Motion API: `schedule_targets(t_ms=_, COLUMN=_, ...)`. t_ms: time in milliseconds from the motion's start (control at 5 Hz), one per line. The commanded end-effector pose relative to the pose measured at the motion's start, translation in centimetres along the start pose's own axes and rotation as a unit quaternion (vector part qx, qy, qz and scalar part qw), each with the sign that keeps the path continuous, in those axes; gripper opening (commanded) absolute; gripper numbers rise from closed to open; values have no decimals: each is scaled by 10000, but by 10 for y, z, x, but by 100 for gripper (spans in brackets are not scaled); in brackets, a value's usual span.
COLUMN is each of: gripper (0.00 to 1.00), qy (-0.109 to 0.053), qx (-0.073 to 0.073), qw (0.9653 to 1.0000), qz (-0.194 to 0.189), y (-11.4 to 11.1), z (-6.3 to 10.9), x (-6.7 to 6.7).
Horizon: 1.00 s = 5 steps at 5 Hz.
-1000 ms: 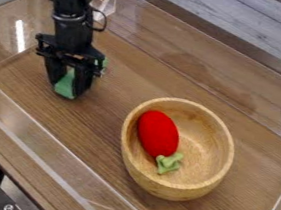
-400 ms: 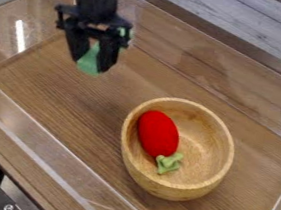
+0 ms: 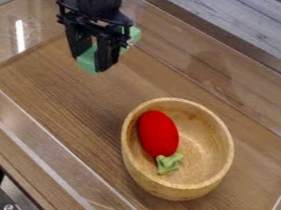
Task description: Put the green block in the brown bowl
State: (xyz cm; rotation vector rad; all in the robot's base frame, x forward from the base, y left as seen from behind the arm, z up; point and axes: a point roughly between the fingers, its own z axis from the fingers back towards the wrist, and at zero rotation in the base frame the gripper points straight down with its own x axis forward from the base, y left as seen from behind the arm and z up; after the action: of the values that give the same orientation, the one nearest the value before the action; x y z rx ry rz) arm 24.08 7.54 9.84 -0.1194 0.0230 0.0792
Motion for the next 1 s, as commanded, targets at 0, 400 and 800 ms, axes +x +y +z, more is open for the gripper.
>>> schedule_targets(t_ms=0, gripper=0, qy=-181, qx=57, qw=9998, qz=-6, y=-5, z=20, x=5)
schedule_targets(t_ms=400, gripper=0, qy=-96, qx=40, qw=9998, qz=165, y=-8, z=27, x=5)
schedule_targets(t_ms=800, gripper=0, qy=-49, qx=6, qw=9996, qz=275, y=8, z=-12, x=9)
